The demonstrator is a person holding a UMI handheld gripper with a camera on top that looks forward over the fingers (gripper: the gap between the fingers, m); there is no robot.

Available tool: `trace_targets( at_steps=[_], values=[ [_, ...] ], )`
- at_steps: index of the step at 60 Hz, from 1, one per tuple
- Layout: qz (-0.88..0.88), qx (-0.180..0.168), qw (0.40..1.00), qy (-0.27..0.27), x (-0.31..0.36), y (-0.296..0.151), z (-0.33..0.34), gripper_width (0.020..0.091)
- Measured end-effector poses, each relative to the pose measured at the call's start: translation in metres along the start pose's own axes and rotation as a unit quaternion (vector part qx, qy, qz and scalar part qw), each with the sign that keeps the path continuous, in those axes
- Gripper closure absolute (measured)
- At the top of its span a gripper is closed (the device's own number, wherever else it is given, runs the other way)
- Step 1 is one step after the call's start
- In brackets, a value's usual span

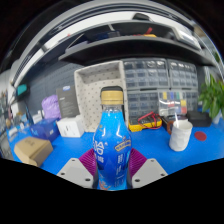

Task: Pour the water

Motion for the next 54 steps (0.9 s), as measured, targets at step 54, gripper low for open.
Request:
trace_targets(
  at_steps=[54],
  values=[
    [-0.794,0.053,0.605,-0.034,-0.121,-0.102,-0.076,0.0715]
  ],
)
Point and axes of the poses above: the point between the fingertips, and its own axes, seen from behind it with the camera up: x to the left, y down, z backward, against the way the camera looks, the point moved 1 cm from there along z, backward, against the way the camera looks, and after that the axes turned 3 degrees about y, right-handed, at the moved point
